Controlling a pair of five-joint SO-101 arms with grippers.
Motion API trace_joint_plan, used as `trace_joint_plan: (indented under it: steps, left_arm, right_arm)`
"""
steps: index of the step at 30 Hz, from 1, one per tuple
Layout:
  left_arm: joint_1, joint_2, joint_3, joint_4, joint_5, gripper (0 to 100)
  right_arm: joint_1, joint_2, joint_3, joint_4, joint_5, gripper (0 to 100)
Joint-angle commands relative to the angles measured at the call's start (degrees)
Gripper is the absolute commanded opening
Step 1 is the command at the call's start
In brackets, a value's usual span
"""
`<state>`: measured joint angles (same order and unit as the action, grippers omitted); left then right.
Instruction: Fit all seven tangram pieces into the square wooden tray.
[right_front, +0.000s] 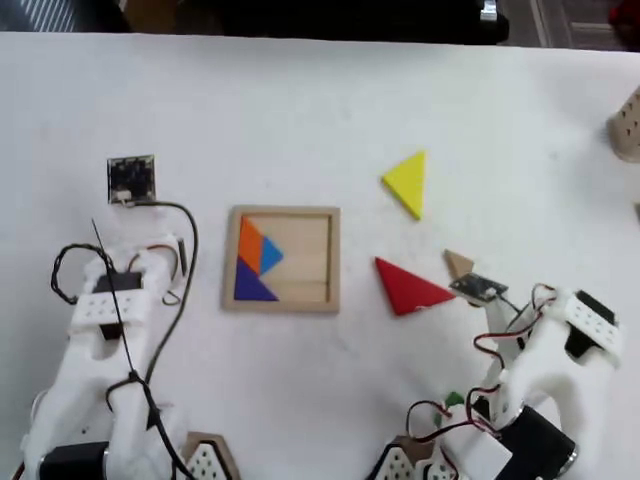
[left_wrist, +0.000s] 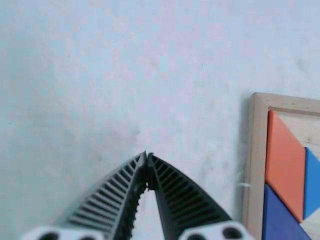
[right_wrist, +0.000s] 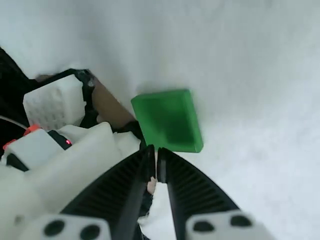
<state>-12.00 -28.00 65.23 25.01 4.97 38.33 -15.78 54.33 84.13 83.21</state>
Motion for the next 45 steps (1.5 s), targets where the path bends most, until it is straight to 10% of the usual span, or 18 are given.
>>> trace_joint_plan:
  steps: [1, 24, 31, 45]
  left_arm:
    - [-0.48, -1.63, -0.44, -1.58, -0.53, 3]
    - [-0.48, -1.63, -0.44, -1.58, -0.53, 3]
    - [-0.48, -1.63, -0.44, -1.58, -0.53, 3]
    - [-0.48, -1.63, -0.44, -1.67, -0.53, 3]
  right_arm:
    - [2.15, -0.75, -0.18, -0.40, 1.76, 1.8]
    - [-9.36, -0.75, 0.09, -24.48, -26.90, 1.8]
    - [-9.01, -1.19, -6.51, -3.47, -19.25, 1.8]
    - [-2.42, -18.07, 7.12, -1.01, -8.00, 1.8]
